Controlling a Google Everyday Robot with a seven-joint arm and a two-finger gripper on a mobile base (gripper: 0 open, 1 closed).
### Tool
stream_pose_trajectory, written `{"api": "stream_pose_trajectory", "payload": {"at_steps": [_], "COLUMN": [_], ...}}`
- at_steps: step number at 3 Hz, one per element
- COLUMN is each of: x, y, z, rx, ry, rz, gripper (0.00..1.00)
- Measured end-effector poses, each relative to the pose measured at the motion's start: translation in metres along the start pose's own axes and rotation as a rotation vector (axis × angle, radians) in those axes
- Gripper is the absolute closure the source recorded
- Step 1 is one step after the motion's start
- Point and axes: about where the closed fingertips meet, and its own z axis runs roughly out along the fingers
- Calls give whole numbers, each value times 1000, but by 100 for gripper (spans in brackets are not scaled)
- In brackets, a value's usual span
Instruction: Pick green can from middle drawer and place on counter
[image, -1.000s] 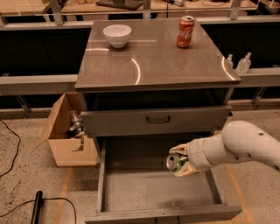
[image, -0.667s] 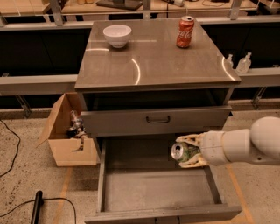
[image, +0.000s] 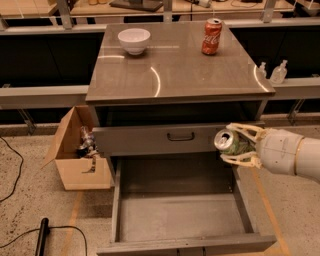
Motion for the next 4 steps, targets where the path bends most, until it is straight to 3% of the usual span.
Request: {"api": "stream_pose_trajectory", "payload": {"at_steps": [1, 3, 4], "x": [-8, -10, -25], "y": [-43, -43, -86], "z": [-9, -6, -25], "rx": [150, 147, 242], "ry": [-84, -92, -142], "rz": [-9, -13, -4], "gripper": [100, 100, 100]}}
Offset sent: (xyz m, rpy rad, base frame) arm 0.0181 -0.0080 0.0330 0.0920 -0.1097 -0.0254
